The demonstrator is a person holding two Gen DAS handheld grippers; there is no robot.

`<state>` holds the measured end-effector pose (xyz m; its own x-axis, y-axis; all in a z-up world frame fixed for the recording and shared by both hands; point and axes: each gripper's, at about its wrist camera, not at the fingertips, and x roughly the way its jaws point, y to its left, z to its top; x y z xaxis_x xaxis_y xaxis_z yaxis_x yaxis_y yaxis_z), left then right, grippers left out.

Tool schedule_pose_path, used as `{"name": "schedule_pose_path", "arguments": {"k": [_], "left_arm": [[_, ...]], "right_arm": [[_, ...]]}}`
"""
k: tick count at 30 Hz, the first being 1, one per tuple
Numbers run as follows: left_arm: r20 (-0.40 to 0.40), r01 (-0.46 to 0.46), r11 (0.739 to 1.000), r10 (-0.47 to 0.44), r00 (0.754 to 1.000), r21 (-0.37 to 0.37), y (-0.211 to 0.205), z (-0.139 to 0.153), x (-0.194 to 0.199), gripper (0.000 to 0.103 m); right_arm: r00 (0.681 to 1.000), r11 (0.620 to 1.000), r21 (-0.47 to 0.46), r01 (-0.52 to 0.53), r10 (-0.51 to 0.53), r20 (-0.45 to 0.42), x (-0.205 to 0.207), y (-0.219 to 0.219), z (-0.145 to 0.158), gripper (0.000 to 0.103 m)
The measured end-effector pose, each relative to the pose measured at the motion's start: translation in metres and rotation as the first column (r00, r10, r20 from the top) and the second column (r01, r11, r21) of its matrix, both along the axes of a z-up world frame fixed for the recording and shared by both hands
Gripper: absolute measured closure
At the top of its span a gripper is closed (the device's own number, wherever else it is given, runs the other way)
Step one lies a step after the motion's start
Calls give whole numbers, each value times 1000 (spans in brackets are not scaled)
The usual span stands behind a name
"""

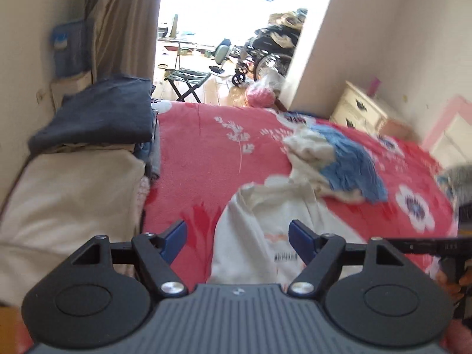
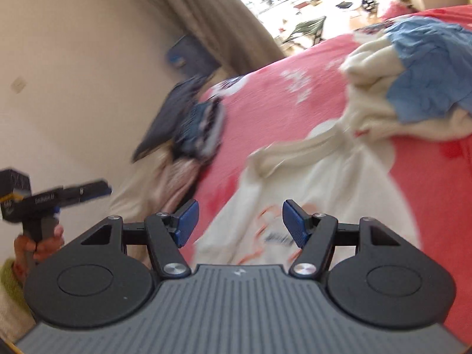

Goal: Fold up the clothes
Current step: 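Lay the sweatshirt flat on the bed and open both grippers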

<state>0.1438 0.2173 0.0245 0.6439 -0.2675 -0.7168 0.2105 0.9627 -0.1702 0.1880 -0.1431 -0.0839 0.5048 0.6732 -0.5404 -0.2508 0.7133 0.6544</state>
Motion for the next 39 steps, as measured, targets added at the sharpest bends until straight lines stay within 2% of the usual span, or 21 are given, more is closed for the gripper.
{"name": "schedule_pose_path", "arguments": {"k": [2,3,7,9,11,13,16,17,18,20,22,23,25,27,30,32,35,38,39], "left_arm": [[-7,49,997,-49,999,58,-4,11,-38,25],[-32,76,995,-74,997,70,-9,3,-57,25],[-151,176,982,-164,975,69,-42,-55,-132,26],[-172,242,957,-214,961,160,-67,-88,-161,30],[-198,306,919,-261,945,248,-91,-121,-189,34],[-226,365,869,-302,926,334,-113,-154,-218,37],[-221,377,764,-305,926,524,-121,-191,-239,47],[-222,366,733,-292,930,573,-124,-198,-241,54],[-230,361,727,-279,933,584,-123,-200,-240,63],[-211,320,762,-242,947,562,-115,-194,-234,68],[-215,287,813,-203,955,507,-107,-191,-225,85],[-221,268,834,-180,958,483,-99,-190,-222,93],[-216,229,875,-147,965,427,-83,-184,-218,96],[-196,173,917,-107,975,361,-68,-176,-216,97],[-115,48,968,-21,993,245,-28,-142,-211,97],[-42,-58,973,69,997,224,4,-117,-205,98],[55,-225,952,218,974,206,61,-82,-190,98],[105,-347,910,332,938,225,106,-67,-172,98],[116,-379,886,361,925,266,117,-70,-165,98]], "right_arm": [[999,998,29,-52,53,-9,-35,13,7,40],[998,997,48,-60,62,-30,-52,22,3,40],[982,992,100,-75,91,-163,-115,61,-34,43],[969,993,104,-57,80,-235,-137,76,-54,50],[951,994,97,-40,68,-303,-156,89,-73,59],[930,997,78,-13,41,-366,-168,97,-88,66],[902,997,73,-13,43,-430,-173,108,-103,69],[893,997,70,-19,49,-448,-173,112,-106,70],[887,998,60,-19,45,-459,-171,116,-108,71],[883,999,39,-29,44,-467,-169,124,-110,71],[882,1000,13,-23,26,-471,-166,131,-114,71],[879,1000,-4,-20,15,-476,-164,134,-118,75],[873,999,-35,-12,-6,-488,-162,137,-124,85],[876,1000,-22,-2,-9,-483,-162,133,-123,94],[908,998,59,20,7,-418,-161,129,-102,95],[924,992,123,40,10,-382,-159,122,-85,92],[946,987,150,58,-6,-325,-154,109,-59,92],[955,990,125,58,-19,-294,-151,95,-42,92],[957,992,108,61,-28,-290,-151,91,-39,92]]}}
